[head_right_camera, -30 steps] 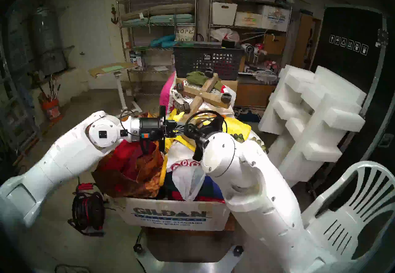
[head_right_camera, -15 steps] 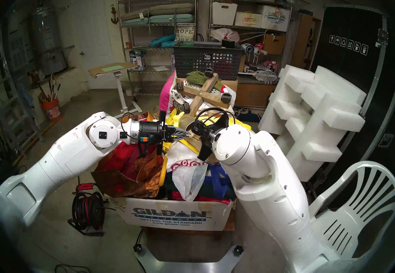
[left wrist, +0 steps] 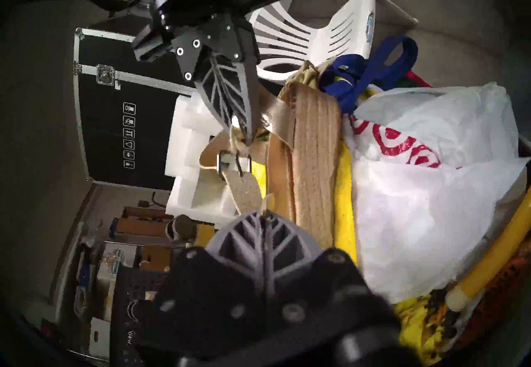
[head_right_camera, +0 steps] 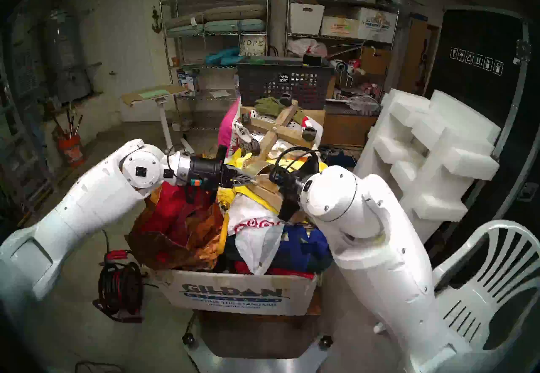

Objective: Unbuckle a shoe

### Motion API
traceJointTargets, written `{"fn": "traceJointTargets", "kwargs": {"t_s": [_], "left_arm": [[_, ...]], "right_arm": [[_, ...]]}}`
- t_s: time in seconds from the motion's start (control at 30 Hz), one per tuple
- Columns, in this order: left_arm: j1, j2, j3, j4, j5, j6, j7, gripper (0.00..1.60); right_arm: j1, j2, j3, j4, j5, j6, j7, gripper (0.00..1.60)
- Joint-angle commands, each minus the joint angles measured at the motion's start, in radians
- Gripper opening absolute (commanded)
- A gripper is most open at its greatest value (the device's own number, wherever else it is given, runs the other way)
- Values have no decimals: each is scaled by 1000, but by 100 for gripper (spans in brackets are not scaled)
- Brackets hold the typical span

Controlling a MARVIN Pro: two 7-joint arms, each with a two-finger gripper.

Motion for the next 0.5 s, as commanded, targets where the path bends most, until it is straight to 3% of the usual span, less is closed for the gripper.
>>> {"fn": "traceJointTargets", "kwargs": {"t_s": [0.0, 0.47], "left_arm": [[-55, -45, -21, 9, -4, -14, 14, 0], [-32, -53, -18, -2, -12, -16, 20, 0]], "right_arm": [[0, -11, -4, -26, 0, -5, -12, 0], [10, -23, -35, -30, 5, -24, -24, 0]]}}
